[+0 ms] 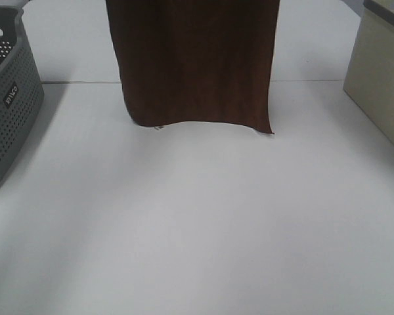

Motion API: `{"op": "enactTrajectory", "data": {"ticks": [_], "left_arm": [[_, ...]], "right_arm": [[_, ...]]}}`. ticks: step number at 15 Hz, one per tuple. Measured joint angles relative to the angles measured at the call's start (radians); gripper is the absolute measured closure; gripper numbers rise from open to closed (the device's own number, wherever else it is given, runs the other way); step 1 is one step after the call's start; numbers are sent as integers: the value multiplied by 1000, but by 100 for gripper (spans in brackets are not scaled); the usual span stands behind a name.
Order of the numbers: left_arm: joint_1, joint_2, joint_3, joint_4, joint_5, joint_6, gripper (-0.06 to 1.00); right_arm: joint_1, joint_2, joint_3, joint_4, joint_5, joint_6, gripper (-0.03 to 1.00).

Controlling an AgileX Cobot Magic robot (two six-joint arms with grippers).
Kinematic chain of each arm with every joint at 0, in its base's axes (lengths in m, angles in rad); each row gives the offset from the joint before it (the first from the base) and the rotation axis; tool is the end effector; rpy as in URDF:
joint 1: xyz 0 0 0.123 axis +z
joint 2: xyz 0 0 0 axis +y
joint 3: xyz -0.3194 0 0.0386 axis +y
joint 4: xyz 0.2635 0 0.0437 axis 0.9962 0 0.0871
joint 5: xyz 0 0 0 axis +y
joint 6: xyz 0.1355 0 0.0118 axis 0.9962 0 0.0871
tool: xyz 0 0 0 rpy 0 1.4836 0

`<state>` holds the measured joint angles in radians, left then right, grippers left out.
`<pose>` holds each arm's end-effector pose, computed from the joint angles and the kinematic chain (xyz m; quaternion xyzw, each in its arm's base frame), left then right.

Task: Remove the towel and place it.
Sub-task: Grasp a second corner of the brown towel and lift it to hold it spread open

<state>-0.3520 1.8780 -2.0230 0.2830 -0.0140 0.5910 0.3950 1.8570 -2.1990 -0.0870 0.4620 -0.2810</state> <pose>0.4877 -0.1797 0.5301 0.3552 0.5023 0.2023 0.7620 0.4604 0.1862 0.5438 -0.2517 0.6725 -0.0014 0.6960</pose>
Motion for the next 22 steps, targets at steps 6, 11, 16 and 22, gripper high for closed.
{"op": "enactTrajectory", "data": {"ticks": [6, 11, 16, 22], "left_arm": [[78, 92, -14, -1, -282, 0, 94], [87, 266, -265, -1, -319, 0, 94], [90, 475, -547, 29, -286, 0, 94], [103, 483, -555, 34, -285, -20, 94]], "right_arm": [[-17, 124, -26, 121, -263, 0, 96], [-46, 189, -61, 180, -339, 0, 96], [-90, 228, -67, 208, -379, 0, 96], [-97, 228, -70, 259, -416, 0, 96]]}}
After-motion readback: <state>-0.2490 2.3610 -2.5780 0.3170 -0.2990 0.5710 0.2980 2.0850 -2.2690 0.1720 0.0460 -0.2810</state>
